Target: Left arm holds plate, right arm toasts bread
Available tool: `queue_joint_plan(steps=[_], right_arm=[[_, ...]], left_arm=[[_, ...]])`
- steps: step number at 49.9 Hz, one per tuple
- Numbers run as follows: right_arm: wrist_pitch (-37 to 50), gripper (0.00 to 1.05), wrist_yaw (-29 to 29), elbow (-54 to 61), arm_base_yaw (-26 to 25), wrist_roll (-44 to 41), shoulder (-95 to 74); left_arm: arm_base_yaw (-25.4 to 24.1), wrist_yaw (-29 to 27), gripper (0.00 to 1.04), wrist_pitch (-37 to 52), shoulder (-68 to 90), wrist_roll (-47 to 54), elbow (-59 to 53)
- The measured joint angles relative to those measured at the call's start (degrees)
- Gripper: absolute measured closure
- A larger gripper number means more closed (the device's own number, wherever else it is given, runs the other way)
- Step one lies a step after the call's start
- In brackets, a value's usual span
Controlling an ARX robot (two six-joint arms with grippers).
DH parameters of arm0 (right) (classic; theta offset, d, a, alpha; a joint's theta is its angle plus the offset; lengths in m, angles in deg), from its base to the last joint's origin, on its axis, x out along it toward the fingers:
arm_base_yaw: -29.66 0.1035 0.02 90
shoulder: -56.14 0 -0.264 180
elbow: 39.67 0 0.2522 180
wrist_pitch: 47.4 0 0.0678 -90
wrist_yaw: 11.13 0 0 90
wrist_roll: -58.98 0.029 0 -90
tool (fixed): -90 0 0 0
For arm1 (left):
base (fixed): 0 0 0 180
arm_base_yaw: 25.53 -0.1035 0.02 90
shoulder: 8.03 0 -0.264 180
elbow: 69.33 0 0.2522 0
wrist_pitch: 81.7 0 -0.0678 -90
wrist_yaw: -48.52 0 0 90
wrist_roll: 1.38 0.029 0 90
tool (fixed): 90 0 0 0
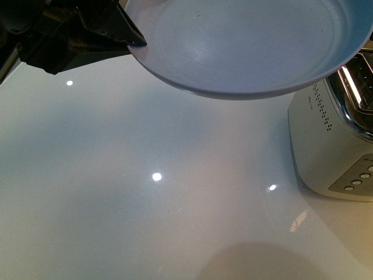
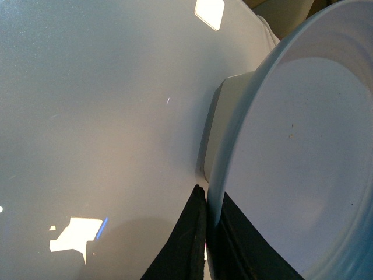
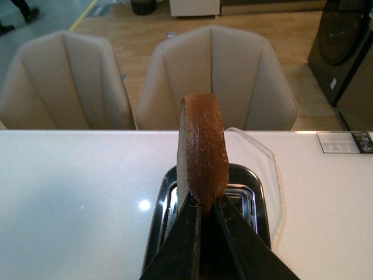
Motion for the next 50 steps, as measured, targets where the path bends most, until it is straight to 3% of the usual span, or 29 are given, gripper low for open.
queue_joint_plan(steps=[25,50], right_arm=[[3.13,1.02,-6.49,1.62,3.89,-1.18,-8.31],[7.41,1.02,-7.61,2.89,4.7,0.46,-14.73]], left_arm=[[0.0,0.0,1.02,0.0,0.0,0.0,0.0],[0.0,-0.02,1.02,0.0,0.0,0.0,0.0]])
